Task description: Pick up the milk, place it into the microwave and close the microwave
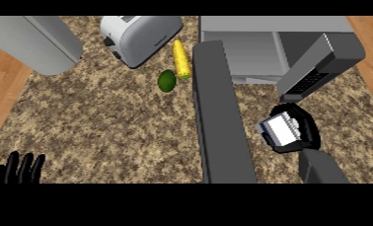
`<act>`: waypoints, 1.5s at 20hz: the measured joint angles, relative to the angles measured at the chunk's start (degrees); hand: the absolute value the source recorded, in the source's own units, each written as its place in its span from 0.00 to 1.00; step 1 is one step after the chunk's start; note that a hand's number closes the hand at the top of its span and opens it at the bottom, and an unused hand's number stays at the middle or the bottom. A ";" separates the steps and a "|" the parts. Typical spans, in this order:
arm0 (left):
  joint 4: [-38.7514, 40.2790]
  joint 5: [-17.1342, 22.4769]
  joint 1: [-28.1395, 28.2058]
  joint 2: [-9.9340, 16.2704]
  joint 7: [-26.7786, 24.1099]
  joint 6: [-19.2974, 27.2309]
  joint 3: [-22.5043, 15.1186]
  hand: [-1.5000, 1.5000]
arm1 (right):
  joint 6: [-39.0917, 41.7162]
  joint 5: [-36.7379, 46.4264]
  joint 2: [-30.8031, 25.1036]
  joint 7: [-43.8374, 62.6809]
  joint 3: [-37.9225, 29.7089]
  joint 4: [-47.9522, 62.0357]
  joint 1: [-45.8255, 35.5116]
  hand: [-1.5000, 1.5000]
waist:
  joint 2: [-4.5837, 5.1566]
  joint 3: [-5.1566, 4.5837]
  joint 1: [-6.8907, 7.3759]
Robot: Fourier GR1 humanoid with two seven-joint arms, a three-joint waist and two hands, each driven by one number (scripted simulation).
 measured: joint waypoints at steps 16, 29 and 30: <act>-1.61 4.86 4.13 1.10 -1.51 -3.82 4.68 0.00 | -2.32 -3.62 7.35 19.39 10.65 -41.24 17.56 1.00 | -0.42 -0.15 -1.00; 0.87 6.80 3.44 0.65 -2.05 -6.58 8.91 0.00 | -18.00 -5.43 10.36 34.06 21.13 -61.67 20.67 1.00 | -0.12 -0.06 -0.27; 1.25 7.78 2.91 1.20 -1.88 -7.13 10.09 0.00 | -18.86 -5.13 10.42 33.49 21.00 -60.63 19.45 1.00 | -0.10 -0.07 -0.23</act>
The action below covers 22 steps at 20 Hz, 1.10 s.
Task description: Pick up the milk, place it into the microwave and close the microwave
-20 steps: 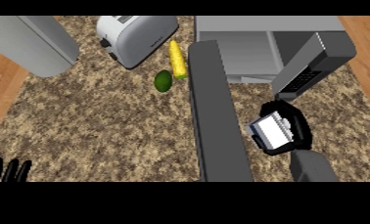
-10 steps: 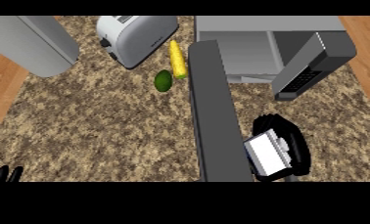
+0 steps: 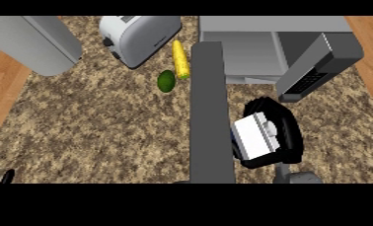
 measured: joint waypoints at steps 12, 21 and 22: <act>3.12 2.44 -1.72 1.79 0.21 -3.50 5.08 0.00 | -12.37 4.33 -2.33 -1.23 -3.78 21.02 -17.39 1.00 | 0.23 0.31 0.17; 5.21 2.65 -4.36 1.75 0.71 -4.83 7.02 0.00 | -12.34 2.46 -2.28 -10.99 -12.37 46.44 -32.89 1.00 | 0.42 0.16 1.01; 5.83 2.08 -5.27 1.81 0.90 -4.73 6.96 0.00 | -12.03 2.44 -2.55 -12.37 -13.17 49.22 -34.45 1.00 | 0.47 0.15 1.06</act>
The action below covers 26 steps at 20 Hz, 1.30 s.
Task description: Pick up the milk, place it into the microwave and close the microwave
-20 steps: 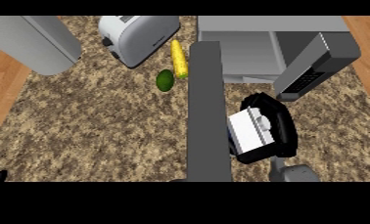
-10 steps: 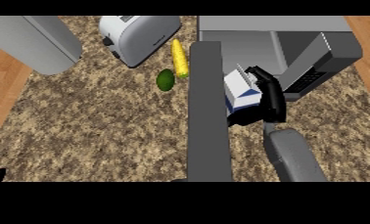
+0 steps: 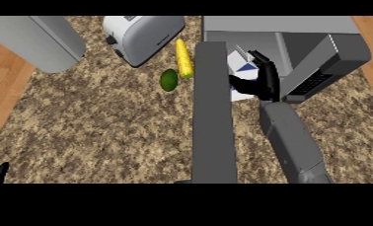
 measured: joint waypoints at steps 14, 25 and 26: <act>3.88 1.61 -2.70 1.13 -0.45 -3.02 2.17 0.00 | -6.63 4.16 -3.75 -15.71 -4.76 22.55 -14.18 1.00 | 0.95 0.11 1.80; 4.94 2.05 -4.91 2.21 0.24 -3.66 3.04 0.00 | -25.28 12.01 -4.90 -14.36 -1.15 29.52 -21.00 1.00 | 1.56 0.03 3.56; 4.94 2.15 -5.09 2.36 0.42 -3.76 3.07 0.00 | -26.44 12.23 -5.01 -13.97 -1.18 29.89 -21.46 1.00 | 1.69 0.03 3.81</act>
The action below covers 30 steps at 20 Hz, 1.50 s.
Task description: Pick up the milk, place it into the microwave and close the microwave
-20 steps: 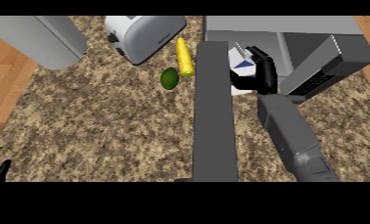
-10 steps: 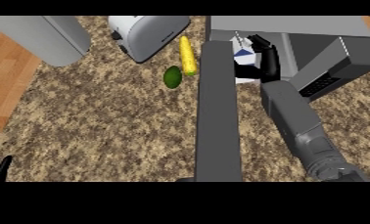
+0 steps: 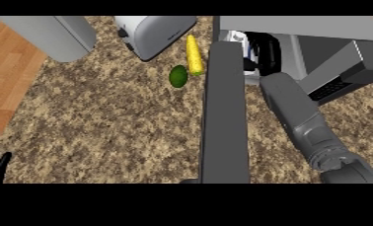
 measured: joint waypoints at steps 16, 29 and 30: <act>2.83 -1.26 -3.14 0.23 -0.07 -0.56 -0.83 0.00 | -4.18 -0.67 -5.23 1.74 -2.96 3.08 0.23 1.00 | 1.29 0.12 1.65; 4.75 -1.85 -6.71 0.57 1.39 0.16 -1.37 0.00 | -6.20 2.46 -6.51 3.83 -0.62 5.78 0.44 0.00 | 1.91 0.19 3.19; 5.00 -2.03 -6.77 0.50 1.36 0.19 -1.47 0.00 | -6.26 2.56 -6.69 3.81 -0.55 5.67 0.42 0.00 | 1.95 0.20 3.25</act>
